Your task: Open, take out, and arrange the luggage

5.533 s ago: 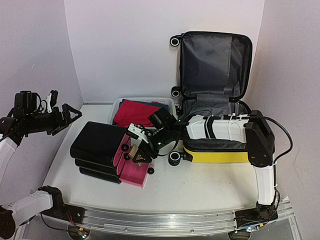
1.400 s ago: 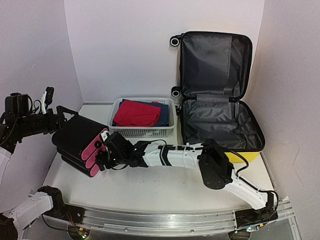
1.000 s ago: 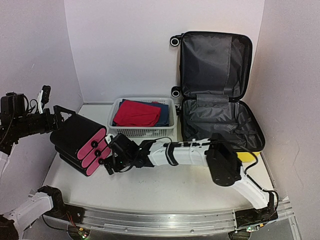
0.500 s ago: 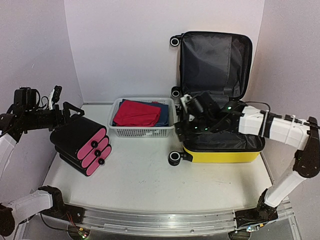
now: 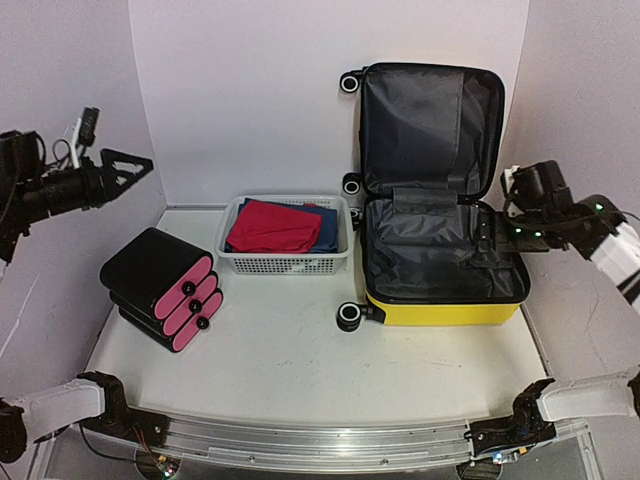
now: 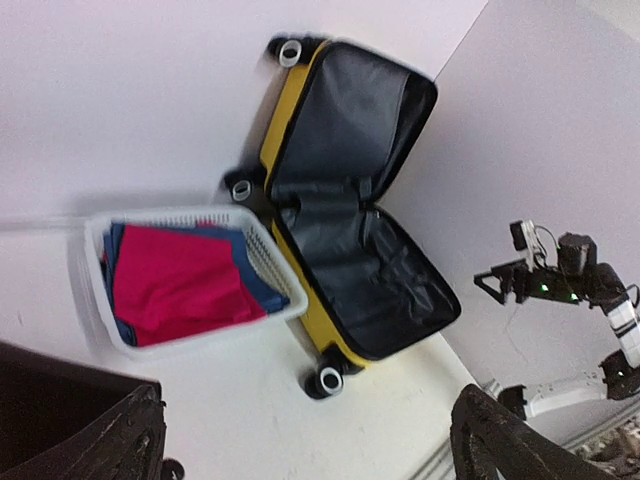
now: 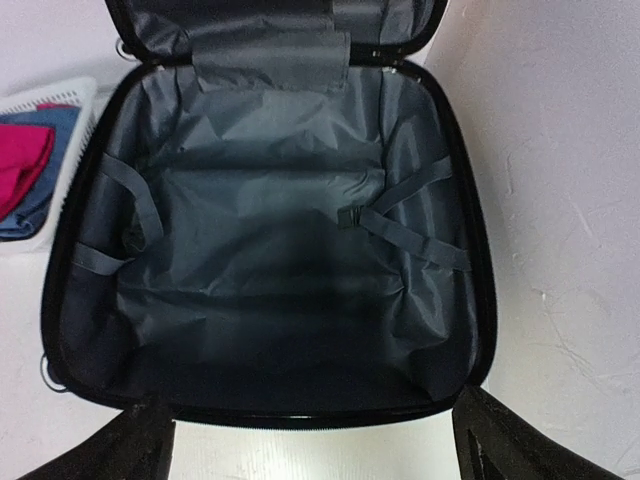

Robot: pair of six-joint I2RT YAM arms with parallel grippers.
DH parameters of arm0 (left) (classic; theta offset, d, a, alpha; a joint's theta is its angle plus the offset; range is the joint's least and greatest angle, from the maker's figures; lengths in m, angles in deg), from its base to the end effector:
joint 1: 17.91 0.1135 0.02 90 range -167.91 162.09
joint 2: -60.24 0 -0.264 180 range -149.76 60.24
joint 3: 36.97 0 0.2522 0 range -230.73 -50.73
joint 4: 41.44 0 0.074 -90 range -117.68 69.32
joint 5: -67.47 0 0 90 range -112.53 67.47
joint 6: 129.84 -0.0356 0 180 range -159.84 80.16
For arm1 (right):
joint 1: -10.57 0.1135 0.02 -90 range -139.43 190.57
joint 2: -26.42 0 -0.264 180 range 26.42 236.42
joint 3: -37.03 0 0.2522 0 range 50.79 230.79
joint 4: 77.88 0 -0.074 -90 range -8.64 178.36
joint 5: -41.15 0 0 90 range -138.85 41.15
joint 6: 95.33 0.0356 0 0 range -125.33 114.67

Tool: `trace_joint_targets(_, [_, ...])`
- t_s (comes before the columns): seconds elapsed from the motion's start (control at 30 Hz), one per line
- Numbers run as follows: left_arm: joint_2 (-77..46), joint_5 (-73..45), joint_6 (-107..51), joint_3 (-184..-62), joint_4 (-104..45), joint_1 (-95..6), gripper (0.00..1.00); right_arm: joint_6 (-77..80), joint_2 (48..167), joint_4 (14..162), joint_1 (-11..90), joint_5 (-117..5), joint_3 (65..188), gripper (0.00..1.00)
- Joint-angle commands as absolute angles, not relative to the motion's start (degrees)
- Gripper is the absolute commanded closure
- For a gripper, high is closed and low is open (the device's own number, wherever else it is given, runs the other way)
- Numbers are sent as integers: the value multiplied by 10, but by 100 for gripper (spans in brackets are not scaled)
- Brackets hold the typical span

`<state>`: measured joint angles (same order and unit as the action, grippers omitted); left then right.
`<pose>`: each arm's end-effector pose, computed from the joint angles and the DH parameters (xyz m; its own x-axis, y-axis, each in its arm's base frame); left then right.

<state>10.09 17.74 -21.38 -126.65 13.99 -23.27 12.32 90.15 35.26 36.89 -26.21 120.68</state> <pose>0.1399 -0.0362 0.4490 -0.4773 -0.1979 -0.8562 0.5683 0.6736 -0.4725 0.1972 0.0823 0.3581 -0.6767 -0.0225 -0.7359 0.0331 0.9976 -0.0610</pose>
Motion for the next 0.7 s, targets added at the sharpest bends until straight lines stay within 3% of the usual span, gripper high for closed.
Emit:
trace_joint_targets(0.0, [147,103,-239,-1358,58,-235,0,70,779,336,374,-262,1240,2])
trace_joint_targets(0.37, [157,68,-206,-1366,-23,-235,1,13,656,344,374,-294,1272,2])
trace_joint_targets(0.67, [141,92,-192,-1366,-32,-235,1,46,630,347,374,-294,1248,2])
